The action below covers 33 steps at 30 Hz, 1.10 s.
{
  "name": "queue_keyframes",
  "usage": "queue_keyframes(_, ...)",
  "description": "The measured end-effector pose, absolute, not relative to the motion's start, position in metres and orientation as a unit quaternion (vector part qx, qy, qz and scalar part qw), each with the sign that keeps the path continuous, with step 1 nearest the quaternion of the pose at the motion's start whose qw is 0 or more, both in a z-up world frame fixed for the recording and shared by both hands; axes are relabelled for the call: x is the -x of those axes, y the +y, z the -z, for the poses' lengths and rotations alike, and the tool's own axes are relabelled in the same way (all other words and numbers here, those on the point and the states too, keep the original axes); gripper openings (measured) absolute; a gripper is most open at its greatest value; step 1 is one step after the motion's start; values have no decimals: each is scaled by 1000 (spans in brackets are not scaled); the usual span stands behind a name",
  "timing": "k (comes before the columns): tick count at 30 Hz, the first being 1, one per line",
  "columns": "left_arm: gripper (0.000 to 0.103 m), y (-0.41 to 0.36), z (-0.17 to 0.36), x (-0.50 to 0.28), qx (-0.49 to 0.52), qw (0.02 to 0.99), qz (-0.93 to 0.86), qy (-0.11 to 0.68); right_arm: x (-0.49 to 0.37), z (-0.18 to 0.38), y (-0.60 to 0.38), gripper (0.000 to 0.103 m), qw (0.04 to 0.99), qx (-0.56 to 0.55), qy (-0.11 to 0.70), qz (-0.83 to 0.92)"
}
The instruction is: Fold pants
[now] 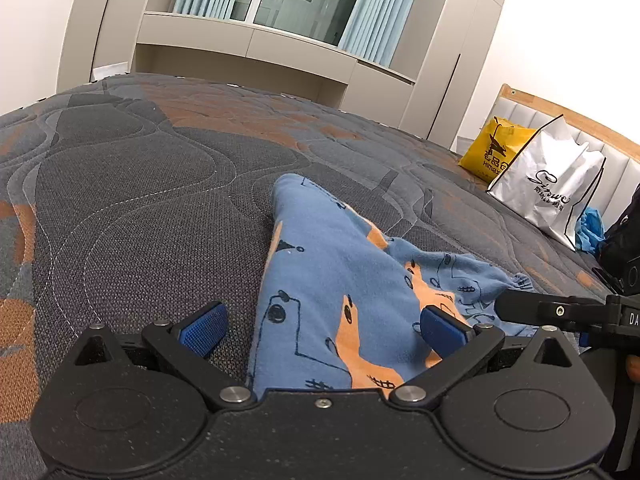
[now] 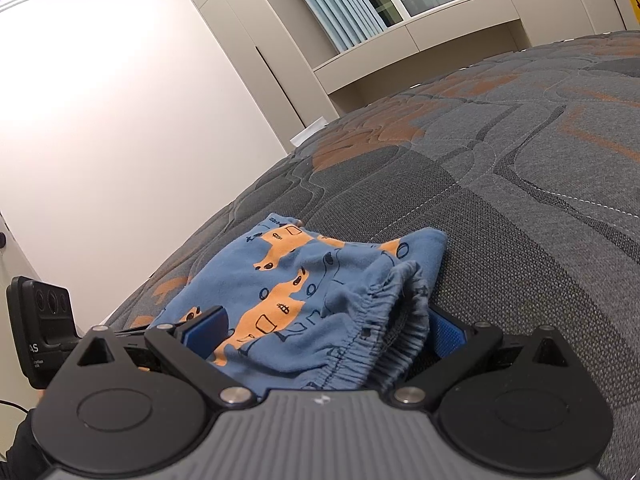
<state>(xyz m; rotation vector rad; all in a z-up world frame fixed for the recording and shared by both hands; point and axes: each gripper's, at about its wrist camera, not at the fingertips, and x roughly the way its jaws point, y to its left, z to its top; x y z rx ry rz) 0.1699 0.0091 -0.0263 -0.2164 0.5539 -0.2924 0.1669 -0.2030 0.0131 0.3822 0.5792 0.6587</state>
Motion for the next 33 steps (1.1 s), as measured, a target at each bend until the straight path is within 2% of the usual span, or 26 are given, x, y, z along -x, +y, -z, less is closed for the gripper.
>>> queue_keyframes(13, 102, 22, 27, -165, 145, 944, 150, 257, -166, -13, -206, 101, 887, -192, 277, -315)
queue_keyframes(20, 102, 26, 21, -162, 175, 938, 139, 264, -162, -13, -208, 85, 896, -199, 275, -287)
queue_keyframes(25, 91, 32, 18, -157, 193, 936, 127, 267, -160, -13, -212, 72, 898, -221, 277, -261)
queue_keyframes(28, 82, 36, 16, -154, 200, 935, 116, 269, -159, -11, -216, 68, 895, -244, 278, -251)
queue_keyframes(29, 78, 37, 16, -153, 202, 935, 114, 270, -159, -10, -217, 63, 894, -249, 278, -247)
queue_keyframes(31, 68, 39, 15, -150, 206, 933, 116, 270, -158, -9, -218, 58, 895, -256, 280, -234)
queue_keyframes(33, 51, 38, 17, -150, 215, 928, 124, 276, -156, -8, -220, 48, 896, -262, 280, -225)
